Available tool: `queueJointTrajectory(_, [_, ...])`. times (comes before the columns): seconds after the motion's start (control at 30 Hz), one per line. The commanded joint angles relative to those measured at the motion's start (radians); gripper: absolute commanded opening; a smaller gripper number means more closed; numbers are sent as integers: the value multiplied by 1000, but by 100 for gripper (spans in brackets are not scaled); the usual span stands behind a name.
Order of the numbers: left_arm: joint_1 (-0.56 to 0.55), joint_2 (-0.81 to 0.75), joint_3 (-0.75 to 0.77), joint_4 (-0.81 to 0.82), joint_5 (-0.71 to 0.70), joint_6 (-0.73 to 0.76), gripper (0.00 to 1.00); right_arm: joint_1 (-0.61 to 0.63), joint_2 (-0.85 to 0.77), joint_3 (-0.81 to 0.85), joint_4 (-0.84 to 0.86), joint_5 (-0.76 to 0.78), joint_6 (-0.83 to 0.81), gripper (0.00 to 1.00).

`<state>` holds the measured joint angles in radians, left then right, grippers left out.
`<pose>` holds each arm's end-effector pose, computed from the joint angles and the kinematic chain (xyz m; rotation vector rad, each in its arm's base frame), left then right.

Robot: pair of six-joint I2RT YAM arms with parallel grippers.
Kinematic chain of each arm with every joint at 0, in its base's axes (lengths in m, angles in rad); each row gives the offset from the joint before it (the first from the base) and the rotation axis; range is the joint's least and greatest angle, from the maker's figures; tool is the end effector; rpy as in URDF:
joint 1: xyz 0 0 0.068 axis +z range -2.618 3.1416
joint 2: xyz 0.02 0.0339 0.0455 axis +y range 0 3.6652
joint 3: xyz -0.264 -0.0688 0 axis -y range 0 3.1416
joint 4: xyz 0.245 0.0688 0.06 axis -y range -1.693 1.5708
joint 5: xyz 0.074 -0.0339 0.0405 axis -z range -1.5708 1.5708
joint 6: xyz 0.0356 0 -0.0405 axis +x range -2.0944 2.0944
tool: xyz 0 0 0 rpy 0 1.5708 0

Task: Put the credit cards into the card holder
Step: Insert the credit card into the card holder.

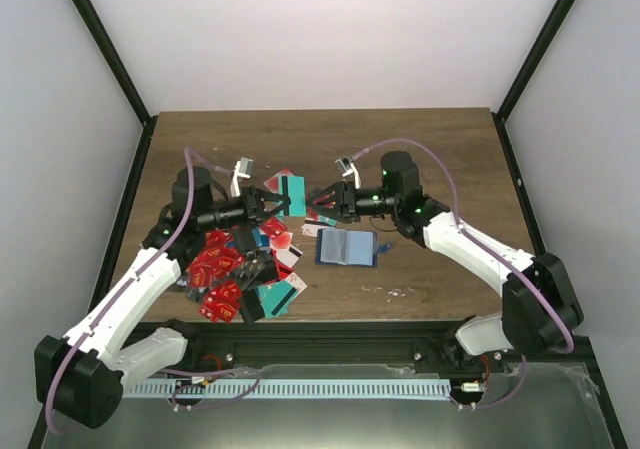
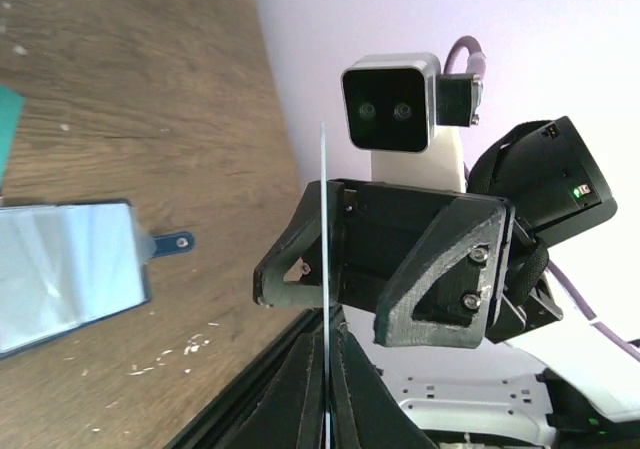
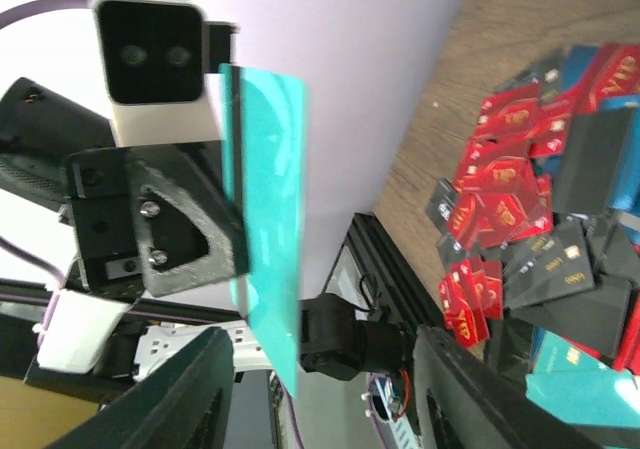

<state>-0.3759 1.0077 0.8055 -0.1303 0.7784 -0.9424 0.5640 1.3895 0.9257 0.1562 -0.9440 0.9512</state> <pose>0.2002 -0.1059 0.3139 0.0024 2.1538 -1.5725 0.2455 0.1894 0.2885 -0.3636 2.1998 1.8247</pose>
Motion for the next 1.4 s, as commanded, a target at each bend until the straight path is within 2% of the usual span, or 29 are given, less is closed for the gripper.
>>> queueJointTrajectory(0.0, [-37,19,0,139,29,-61,4,-7,-45,1,116,-31,84,49])
queueJointTrajectory(0.17, [-67,25,-7,198,38,-88,4,-7,-45,17,130,-35,107,38])
queueJointTrajectory(0.43, [-97,25,-24,198,27,-90,4,-7,-40,15,142,-56,116,1])
queueJointTrajectory(0.53, [-102,24,-26,175,23,-75,5,-7,-50,14,112,-52,102,1])
queueJointTrajectory(0.67, [-101,16,-41,132,3,-47,17,-9,-78,-1,13,-13,40,1])
queueJointTrajectory(0.77, [-101,22,-37,86,-7,-3,30,-20,-93,-11,-57,1,-9,1])
queueJointTrajectory(0.9, [-102,49,-3,-21,-36,95,49,-79,-135,-71,-65,-8,-14,1])
queueJointTrajectory(0.97, [-102,69,26,-84,-61,153,55,-119,-158,-82,-99,-12,-38,1])
queueJointTrajectory(1.17, [-101,162,126,-305,-192,334,57,-239,-229,-105,-298,0,-190,1])
queueJointTrajectory(1.37, [-98,266,175,-402,-304,428,56,-338,-276,-165,-494,54,-335,1])
